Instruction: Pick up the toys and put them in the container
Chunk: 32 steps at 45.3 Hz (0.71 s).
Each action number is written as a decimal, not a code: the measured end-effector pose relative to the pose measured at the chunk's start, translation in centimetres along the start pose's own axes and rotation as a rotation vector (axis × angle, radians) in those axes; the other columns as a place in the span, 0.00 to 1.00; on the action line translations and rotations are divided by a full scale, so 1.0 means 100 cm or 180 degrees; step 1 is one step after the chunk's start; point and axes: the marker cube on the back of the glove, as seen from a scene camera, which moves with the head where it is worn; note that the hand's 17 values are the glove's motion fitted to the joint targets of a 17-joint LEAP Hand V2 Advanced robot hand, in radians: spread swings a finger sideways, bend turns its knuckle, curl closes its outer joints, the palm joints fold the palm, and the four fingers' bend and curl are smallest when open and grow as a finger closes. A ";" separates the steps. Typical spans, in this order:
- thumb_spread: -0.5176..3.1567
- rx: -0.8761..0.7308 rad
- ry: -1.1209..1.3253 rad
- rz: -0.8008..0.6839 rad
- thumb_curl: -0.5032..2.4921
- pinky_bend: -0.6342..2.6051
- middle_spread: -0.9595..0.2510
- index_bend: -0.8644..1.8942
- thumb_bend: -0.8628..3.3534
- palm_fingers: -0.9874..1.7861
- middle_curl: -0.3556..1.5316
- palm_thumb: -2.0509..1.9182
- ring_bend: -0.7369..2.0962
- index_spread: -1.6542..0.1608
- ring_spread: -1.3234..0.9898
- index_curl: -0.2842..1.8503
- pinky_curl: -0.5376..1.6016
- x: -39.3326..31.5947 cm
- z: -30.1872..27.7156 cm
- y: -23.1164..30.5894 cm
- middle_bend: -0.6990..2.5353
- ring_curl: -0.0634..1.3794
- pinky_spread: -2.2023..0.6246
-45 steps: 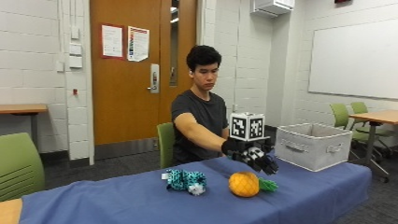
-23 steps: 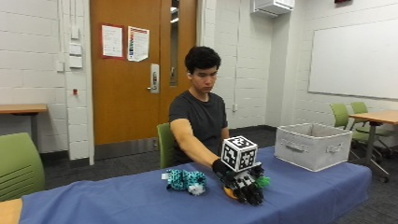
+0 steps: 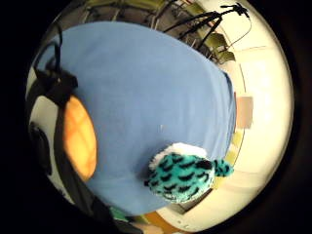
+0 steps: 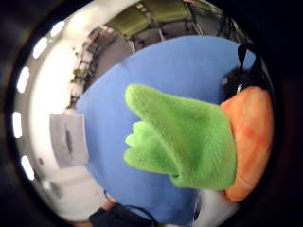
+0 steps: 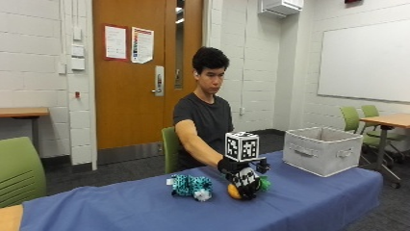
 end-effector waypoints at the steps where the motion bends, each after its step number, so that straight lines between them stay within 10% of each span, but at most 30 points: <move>1: 0.46 -0.0005 0.0026 0.0003 0.30 0.40 0.58 0.52 0.25 0.65 0.42 0.64 0.54 0.74 0.37 0.45 0.39 0.000 -0.001 0.000 0.34 0.22 0.66; 14: 0.39 -0.0177 0.0113 0.0086 0.36 0.42 0.49 0.44 0.26 0.80 0.50 0.67 0.63 0.74 0.38 0.50 0.41 -0.003 -0.037 0.005 0.45 0.32 0.61; 32: 0.34 0.0610 0.0182 -0.0402 0.42 0.43 0.49 0.42 0.25 0.78 0.54 0.68 0.68 0.73 0.40 0.59 0.43 -0.100 -0.229 0.013 0.51 0.37 0.61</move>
